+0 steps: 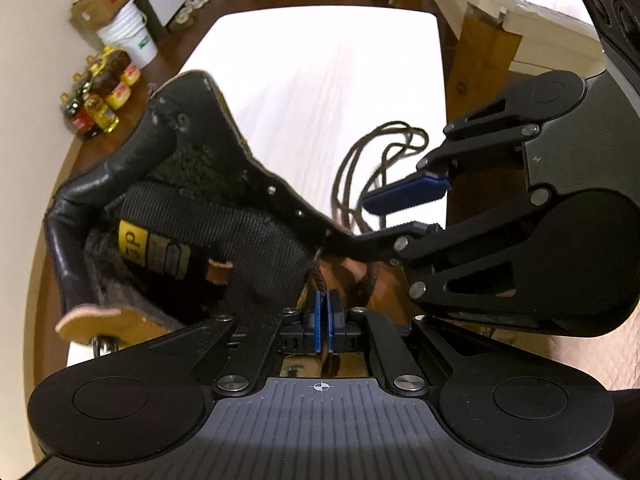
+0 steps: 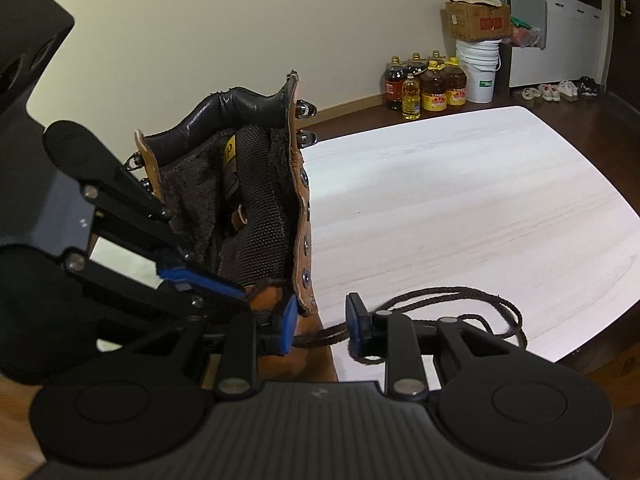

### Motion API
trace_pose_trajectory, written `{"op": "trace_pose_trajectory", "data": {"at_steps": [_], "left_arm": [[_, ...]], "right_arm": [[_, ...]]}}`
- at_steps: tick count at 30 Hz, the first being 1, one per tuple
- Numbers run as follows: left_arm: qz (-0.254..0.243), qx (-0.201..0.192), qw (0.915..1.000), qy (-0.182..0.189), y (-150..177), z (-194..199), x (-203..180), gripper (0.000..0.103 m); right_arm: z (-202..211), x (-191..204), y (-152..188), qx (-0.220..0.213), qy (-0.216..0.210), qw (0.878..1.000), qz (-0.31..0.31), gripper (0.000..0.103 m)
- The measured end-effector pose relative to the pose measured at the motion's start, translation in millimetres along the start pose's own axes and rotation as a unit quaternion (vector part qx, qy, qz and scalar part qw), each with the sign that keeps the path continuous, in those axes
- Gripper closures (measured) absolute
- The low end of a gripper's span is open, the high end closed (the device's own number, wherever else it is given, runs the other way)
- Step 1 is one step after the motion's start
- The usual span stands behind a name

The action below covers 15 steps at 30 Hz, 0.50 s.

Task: Lace up shoes with both hands

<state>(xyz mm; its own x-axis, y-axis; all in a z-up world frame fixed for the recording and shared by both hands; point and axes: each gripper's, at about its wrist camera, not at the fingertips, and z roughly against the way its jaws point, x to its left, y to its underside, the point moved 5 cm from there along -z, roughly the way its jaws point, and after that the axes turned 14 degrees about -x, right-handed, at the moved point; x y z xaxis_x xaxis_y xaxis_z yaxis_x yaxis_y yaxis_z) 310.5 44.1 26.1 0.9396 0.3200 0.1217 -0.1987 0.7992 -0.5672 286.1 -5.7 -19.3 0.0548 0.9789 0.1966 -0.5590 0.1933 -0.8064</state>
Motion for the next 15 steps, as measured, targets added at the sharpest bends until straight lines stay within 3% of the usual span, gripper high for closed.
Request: {"op": "trace_pose_trajectory", "data": {"at_steps": [15], "left_arm": [[0.018,-0.031,0.9993,0.005,4,11,1,0.1]], "right_arm": [[6,-21,4,0.015,-0.002,0.999,-0.043,0.077]]}}
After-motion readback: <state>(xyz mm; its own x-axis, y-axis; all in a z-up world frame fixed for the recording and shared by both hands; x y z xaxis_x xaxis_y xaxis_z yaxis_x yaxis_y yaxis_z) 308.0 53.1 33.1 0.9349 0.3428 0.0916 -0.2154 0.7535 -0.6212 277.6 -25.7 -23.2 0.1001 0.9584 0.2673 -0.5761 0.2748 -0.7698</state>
